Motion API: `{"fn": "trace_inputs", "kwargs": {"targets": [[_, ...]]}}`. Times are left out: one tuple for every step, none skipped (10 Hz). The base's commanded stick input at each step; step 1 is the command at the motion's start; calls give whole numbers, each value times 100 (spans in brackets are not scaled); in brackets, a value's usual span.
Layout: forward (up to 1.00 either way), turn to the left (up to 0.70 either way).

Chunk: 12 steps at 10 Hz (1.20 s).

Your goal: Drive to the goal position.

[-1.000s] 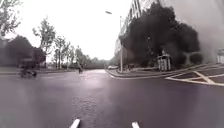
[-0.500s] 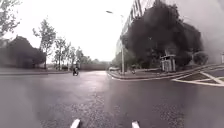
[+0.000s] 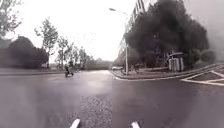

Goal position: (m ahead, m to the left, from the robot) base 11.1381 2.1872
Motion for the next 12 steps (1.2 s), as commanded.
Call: {"fn": "trace_inputs", "kwargs": {"targets": [[70, 4], [70, 0], [70, 0], [70, 0], [70, 0], [70, 0], [70, 0], [70, 0], [70, 0], [70, 0], [70, -10], [70, -14]]}}
